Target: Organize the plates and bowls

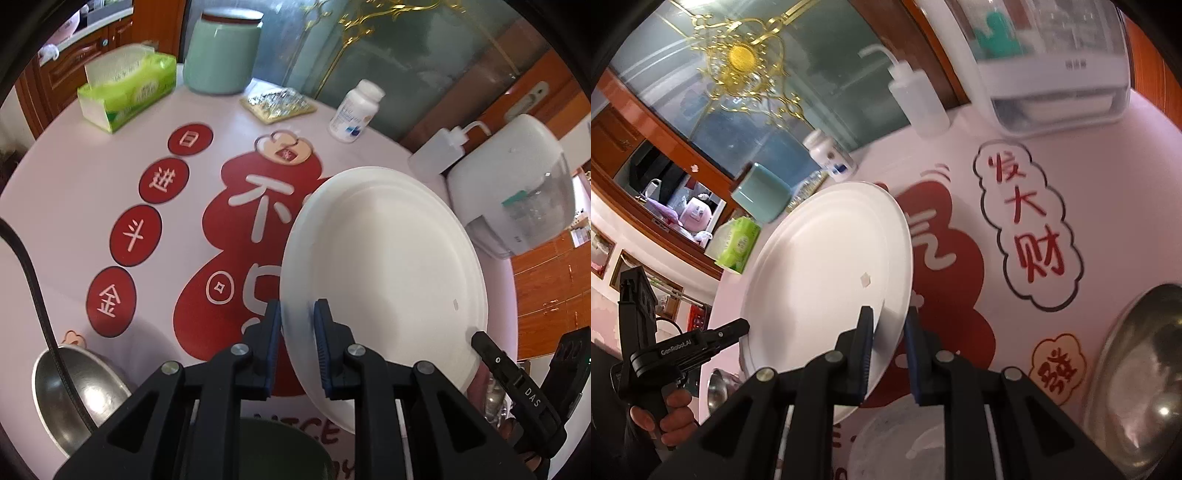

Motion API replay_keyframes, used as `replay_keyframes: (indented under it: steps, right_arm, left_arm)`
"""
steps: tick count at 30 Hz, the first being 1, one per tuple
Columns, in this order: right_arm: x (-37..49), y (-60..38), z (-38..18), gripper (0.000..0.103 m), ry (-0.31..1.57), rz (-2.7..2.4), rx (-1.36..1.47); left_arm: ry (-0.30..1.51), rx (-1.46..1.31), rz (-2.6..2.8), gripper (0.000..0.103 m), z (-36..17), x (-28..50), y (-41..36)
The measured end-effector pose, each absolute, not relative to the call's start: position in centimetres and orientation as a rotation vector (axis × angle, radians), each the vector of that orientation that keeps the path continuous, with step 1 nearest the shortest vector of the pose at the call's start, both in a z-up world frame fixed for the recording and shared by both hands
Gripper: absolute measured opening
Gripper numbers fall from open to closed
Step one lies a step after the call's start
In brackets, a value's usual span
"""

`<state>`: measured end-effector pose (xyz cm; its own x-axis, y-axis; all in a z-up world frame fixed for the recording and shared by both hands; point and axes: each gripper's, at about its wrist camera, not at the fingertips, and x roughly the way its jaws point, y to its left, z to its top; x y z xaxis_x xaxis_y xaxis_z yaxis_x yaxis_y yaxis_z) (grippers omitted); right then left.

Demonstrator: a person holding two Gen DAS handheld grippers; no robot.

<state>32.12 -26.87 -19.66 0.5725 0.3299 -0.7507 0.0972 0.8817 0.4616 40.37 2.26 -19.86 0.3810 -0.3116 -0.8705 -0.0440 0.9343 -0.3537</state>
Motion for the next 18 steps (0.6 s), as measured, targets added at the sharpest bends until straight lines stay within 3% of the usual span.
replay_keyframes:
  steps: [18]
  right_arm:
    - [23.4,-26.0,-9.2,0.016,0.809,0.159,0.428]
  left_arm:
    - [1.010,-0.323,-0.241,0.016,-8.7,31.1,2.6]
